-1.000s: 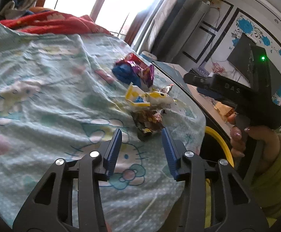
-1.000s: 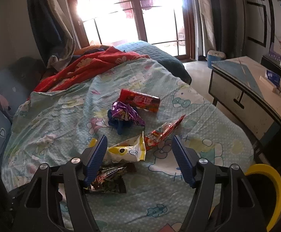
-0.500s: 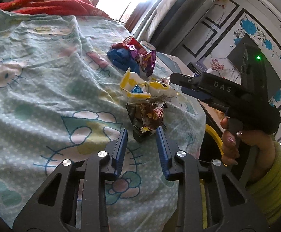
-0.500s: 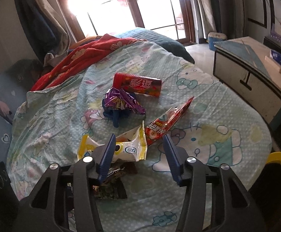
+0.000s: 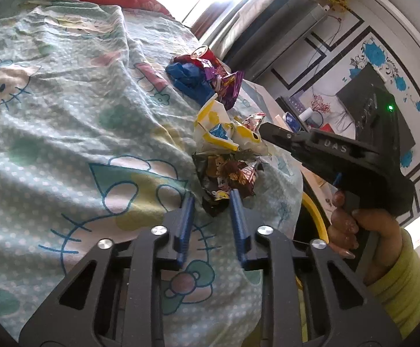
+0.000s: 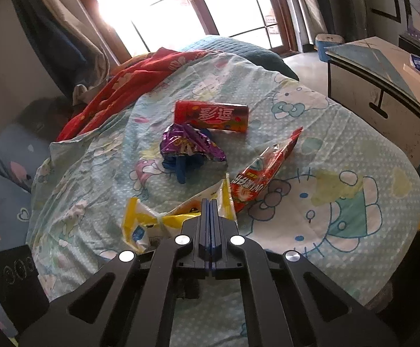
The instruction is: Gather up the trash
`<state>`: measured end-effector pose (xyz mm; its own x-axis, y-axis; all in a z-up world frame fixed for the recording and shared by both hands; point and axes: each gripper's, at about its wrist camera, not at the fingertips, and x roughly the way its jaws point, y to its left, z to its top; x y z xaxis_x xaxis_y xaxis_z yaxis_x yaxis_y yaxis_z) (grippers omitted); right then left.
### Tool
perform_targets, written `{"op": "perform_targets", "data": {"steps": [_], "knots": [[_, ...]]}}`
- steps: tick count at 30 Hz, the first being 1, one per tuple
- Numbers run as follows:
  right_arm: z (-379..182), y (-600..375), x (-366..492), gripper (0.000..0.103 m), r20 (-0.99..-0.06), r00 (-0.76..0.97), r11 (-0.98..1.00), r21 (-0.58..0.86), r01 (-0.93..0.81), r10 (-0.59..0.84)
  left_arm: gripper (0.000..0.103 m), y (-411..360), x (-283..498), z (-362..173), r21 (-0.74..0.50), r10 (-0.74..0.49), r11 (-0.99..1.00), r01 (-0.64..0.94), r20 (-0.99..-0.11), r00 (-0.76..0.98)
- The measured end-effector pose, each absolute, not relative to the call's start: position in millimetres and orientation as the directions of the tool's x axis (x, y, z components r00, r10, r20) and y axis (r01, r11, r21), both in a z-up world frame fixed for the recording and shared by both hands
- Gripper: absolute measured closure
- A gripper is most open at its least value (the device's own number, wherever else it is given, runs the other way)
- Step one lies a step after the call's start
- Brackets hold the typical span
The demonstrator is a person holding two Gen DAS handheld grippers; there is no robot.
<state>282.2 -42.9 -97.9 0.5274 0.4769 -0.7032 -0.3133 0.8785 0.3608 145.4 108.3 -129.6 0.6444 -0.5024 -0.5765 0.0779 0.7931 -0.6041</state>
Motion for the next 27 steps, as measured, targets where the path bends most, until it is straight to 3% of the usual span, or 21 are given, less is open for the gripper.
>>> {"op": "perform_targets", "data": {"steps": [5,14,16,18,20,23,26,27], "knots": [[-91,-40,273,0.102,-0.686,0.547,0.876,0.337,-0.345,0.479,0.1,107,144,-129,-0.606,-0.51,0.791,0.088,-0.572,0.643],[-90,-59,282,0.101,-0.68,0.553,0.876,0.398,-0.273,0.481,0.103,120,132,-109,-0.562,-0.462,0.821,0.096,-0.556,0.691],[-93,-58,286,0.082,-0.692,0.539,0.876,0.402,-0.266,0.48,0.103,125,130,-103,-0.549,-0.445,0.83,0.095,-0.55,0.707],[-98,-58,288,0.071,-0.698,0.528,0.874,0.418,-0.247,0.483,0.103,132,125,-96,-0.534,-0.421,0.841,0.087,-0.544,0.726],[-106,-56,290,0.071,-0.714,0.495,0.867,0.441,-0.231,0.495,0.103,139,121,-91,-0.53,-0.404,0.844,0.078,-0.535,0.742],[-117,-53,292,0.061,-0.722,0.437,0.841,0.496,-0.214,0.537,0.103,152,115,-79,-0.533,-0.38,0.844,0.063,-0.511,0.771],[-118,-51,291,0.062,-0.712,0.437,0.832,0.51,-0.217,0.55,0.103,164,109,-68,-0.539,-0.361,0.841,0.053,-0.484,0.797],[-117,-50,290,0.067,-0.71,0.438,0.832,0.507,-0.225,0.551,0.103,166,109,-65,-0.541,-0.358,0.839,0.052,-0.479,0.801]]}}
